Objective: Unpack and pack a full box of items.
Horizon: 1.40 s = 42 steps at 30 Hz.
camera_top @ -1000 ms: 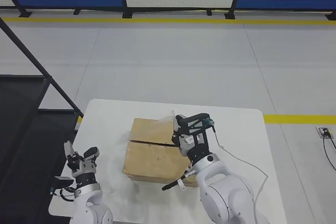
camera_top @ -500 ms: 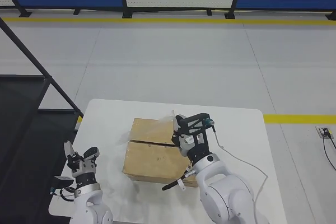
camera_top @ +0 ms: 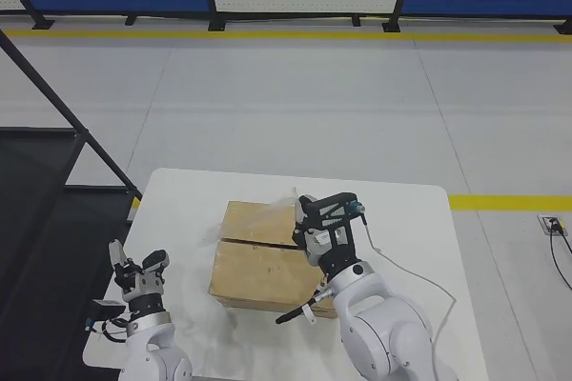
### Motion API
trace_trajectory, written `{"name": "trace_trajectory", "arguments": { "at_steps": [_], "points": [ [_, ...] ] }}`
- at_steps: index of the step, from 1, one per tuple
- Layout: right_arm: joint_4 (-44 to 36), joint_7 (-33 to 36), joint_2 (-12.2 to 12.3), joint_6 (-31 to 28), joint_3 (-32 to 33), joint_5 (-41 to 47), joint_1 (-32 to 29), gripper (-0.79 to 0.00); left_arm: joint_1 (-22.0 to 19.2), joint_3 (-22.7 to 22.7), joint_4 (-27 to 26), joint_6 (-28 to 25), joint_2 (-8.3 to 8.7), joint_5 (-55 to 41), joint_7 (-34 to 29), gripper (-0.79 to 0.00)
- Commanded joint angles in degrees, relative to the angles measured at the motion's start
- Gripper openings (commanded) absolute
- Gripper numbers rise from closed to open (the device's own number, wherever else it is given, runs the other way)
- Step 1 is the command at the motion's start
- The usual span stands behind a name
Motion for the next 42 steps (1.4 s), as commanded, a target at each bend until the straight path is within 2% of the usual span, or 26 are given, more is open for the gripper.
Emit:
{"name": "trace_trajectory", "arguments": {
  "at_steps": [1,12,16,19,22,28,31,35,37,42],
  "points": [
    [0.00,0.00,0.00,0.01,0.00,0.00,0.00,-0.785,0.00,0.00,-0.01,0.00,0.00,-0.01,0.00,0.000],
    [0.00,0.00,0.00,0.01,0.00,0.00,0.00,-0.785,0.14,0.13,-0.15,0.22,0.01,-0.56,-0.90,0.000],
    [-0.01,-1.61,0.07,-0.73,0.56,0.41,-1.32,-0.785,1.04,-0.79,1.94,-0.91,0.42,9.25,-2.01,0.000],
    [-0.11,-1.67,0.06,-1.19,0.82,0.57,-1.61,-0.785,0.74,-1.34,2.61,0.98,0.43,7.52,-2.78,0.000],
    [-0.18,-1.58,0.03,-1.24,0.93,0.56,-1.74,-0.785,0.18,-2.94,3.15,2.54,0.60,9.61,-1.87,0.000],
    [-0.55,-1.90,-0.05,-1.23,1.09,0.37,-2.21,-0.785,1.28,-5.65,3.52,8.76,1.42,11.00,-10.38,0.000],
    [-0.70,-2.04,-0.07,-1.45,1.09,0.39,-2.46,-0.785,-0.38,-6.04,6.09,12.00,1.67,10.91,-13.01,0.000],
    [-0.78,-2.12,-0.14,-1.46,0.90,0.02,-2.66,-0.785,-2.42,-5.76,8.34,12.97,1.95,11.84,-16.04,-0.009],
    [-0.91,-2.08,-0.16,-1.45,0.88,-0.11,-2.77,-0.785,-3.06,-5.18,8.97,12.81,2.09,13.21,-17.70,-0.071],
    [-1.27,-1.94,-0.21,-1.38,0.77,-0.45,-3.36,-0.785,-4.75,-4.70,9.93,14.30,2.49,13.99,-22.35,-0.049]
  ]
}}
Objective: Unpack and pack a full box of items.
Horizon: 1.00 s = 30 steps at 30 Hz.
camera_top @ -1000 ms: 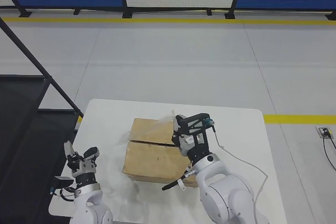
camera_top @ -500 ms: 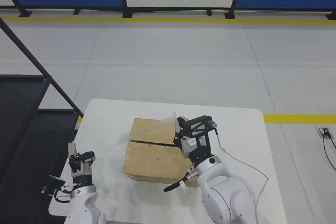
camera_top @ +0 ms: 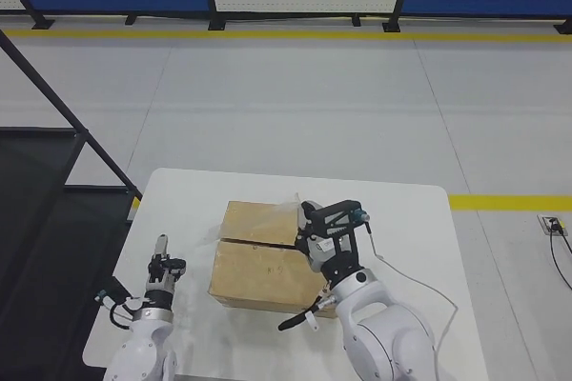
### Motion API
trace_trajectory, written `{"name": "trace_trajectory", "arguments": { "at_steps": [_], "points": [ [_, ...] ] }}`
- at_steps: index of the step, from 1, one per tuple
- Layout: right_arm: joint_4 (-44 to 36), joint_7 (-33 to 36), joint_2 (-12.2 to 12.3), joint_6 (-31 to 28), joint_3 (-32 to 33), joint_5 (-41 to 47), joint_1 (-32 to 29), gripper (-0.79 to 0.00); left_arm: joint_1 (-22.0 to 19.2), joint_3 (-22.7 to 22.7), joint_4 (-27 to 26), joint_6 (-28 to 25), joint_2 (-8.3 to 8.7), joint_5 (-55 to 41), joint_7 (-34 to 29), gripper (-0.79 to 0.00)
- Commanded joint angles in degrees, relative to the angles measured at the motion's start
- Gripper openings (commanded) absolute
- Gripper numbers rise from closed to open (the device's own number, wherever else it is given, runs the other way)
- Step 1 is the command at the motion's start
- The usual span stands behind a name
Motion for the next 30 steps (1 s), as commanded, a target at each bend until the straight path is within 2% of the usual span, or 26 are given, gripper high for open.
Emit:
{"name": "trace_trajectory", "arguments": {
  "at_steps": [1,8,10,11,13,15,16,17,24,30],
  "points": [
    [-0.16,0.01,-0.01,0.05,-0.07,-0.18,-0.31,-0.785,-1.01,0.43,0.58,1.00,0.06,-0.16,-1.05,-0.043],
    [-0.77,-0.27,-0.06,0.19,-0.05,-0.54,-1.26,-0.785,-4.59,2.44,2.98,5.01,0.02,-2.03,-2.25,-0.055],
    [-0.85,-0.27,-0.09,0.19,-0.06,-0.63,-1.40,-0.785,-5.26,3.13,3.73,5.34,-0.03,-2.32,-2.17,-0.095],
    [-0.88,-0.29,-0.10,0.18,-0.06,-0.67,-1.46,-0.785,-5.57,3.33,3.99,5.61,-0.07,-3.11,-2.24,-0.148],
    [-0.88,-0.25,-0.12,0.18,-0.03,-0.73,-1.55,-0.785,-6.18,3.68,4.42,6.29,-0.16,-4.43,-2.06,-0.397],
    [-0.93,-0.30,-0.16,0.29,0.01,-0.71,-1.61,-0.785,-6.56,3.91,4.73,6.37,-0.20,-5.30,-1.85,-0.517],
    [-0.92,-0.32,-0.17,0.27,0.03,-0.73,-1.64,-0.785,-6.70,4.06,4.86,6.45,-0.21,-5.71,-1.92,-0.674],
    [-0.88,-0.26,-0.18,0.29,0.06,-0.75,-1.67,-0.785,-6.80,4.11,4.91,6.41,-0.20,-5.86,-1.92,-0.785],
    [-0.55,-0.26,-0.26,0.02,0.44,-0.35,-1.67,-0.785,-5.84,3.60,3.87,5.83,-0.05,-8.43,-3.21,-0.785],
    [-1.02,-1.03,-0.25,0.09,2.14,0.96,-2.01,-0.785,-3.36,2.49,0.45,3.78,-0.11,-12.23,-1.63,-0.785]
  ]
}}
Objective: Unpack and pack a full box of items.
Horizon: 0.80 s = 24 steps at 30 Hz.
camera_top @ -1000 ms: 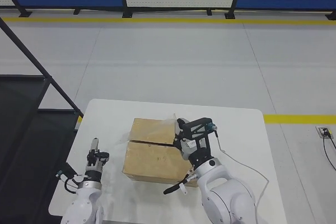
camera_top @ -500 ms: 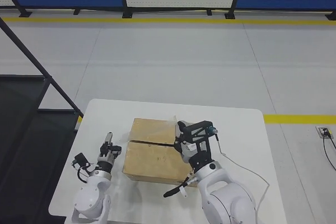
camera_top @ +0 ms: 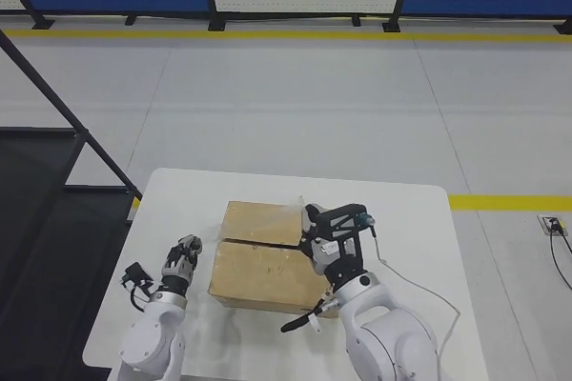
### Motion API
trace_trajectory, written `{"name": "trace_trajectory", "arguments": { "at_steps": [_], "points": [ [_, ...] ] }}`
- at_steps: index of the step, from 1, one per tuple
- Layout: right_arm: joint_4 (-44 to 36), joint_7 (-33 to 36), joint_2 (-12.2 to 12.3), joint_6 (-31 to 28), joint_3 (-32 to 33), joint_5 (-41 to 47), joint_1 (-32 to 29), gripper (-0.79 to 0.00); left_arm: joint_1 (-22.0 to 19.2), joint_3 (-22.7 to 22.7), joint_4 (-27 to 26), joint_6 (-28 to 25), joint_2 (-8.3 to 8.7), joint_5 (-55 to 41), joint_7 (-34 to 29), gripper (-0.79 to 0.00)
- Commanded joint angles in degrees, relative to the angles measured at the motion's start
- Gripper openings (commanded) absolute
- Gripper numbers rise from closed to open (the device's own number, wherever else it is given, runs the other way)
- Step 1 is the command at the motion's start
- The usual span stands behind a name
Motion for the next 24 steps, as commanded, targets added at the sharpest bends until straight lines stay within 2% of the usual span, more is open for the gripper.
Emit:
{"name": "trace_trajectory", "arguments": {
  "at_steps": [1,6,10,24],
  "points": [
    [-0.47,-0.36,0.07,-0.09,0.94,0.63,-0.50,-0.785,1.16,-0.22,-1.57,-1.10,-0.07,-1.16,1.06,-0.785],
    [-1.20,-0.62,0.33,-1.19,3.15,2.09,-2.05,-0.785,4.45,-0.28,-6.01,-2.01,-0.20,-3.93,2.10,-0.785],
    [-0.91,-0.45,0.56,-2.06,4.61,2.82,-3.23,-0.785,6.10,0.46,-7.53,-2.64,-0.16,-2.90,2.28,-0.785],
    [0.12,-2.52,1.29,-4.16,9.30,6.22,-7.24,-0.785,4.48,3.81,-4.87,-2.88,-0.31,0.35,5.51,-0.785]
  ]
}}
